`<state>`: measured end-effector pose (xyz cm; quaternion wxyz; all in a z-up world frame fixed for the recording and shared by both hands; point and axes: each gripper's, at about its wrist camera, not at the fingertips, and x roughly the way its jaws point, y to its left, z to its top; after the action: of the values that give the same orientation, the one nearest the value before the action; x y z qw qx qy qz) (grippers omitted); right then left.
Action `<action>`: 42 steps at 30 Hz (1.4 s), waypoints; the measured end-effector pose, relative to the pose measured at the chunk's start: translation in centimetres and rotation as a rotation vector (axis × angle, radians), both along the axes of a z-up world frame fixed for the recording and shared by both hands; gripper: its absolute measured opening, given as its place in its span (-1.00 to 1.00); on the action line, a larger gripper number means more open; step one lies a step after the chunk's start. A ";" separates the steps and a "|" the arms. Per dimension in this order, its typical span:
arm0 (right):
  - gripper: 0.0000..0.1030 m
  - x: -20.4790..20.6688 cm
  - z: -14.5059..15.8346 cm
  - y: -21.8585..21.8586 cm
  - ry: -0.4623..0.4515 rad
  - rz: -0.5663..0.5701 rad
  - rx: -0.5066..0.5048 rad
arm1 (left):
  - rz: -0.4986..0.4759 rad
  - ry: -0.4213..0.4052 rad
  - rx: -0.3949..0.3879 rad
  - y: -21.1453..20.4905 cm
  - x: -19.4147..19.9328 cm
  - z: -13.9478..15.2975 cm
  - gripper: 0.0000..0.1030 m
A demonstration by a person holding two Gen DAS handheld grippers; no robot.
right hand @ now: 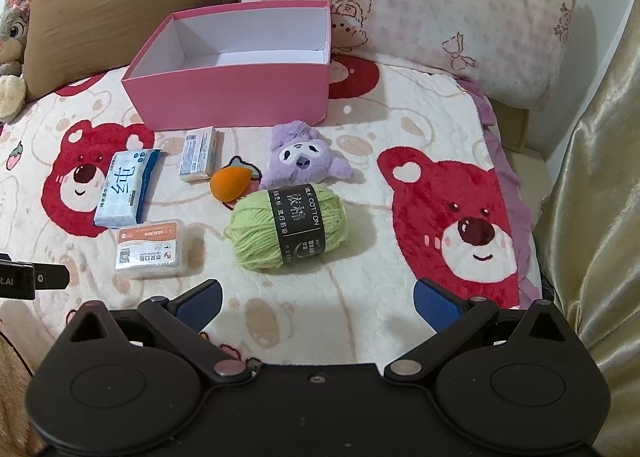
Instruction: Organize objects
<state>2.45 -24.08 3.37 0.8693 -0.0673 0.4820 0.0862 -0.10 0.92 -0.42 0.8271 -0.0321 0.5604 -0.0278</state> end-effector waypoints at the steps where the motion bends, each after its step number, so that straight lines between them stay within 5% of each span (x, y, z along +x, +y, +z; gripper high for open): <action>1: 1.00 0.0 0.0 -0.1 0.000 0.000 0.000 | 0.000 0.001 0.000 0.0 0.0 0.0 1.00; 42: 1.00 0.0 -0.2 0.0 0.010 0.001 -0.021 | -0.006 -0.005 -0.002 -0.5 -0.5 0.3 1.00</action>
<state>2.47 -24.08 3.13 0.8662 -0.0764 0.4870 0.0818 -0.55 0.43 -0.09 0.8283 -0.0312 0.5586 -0.0311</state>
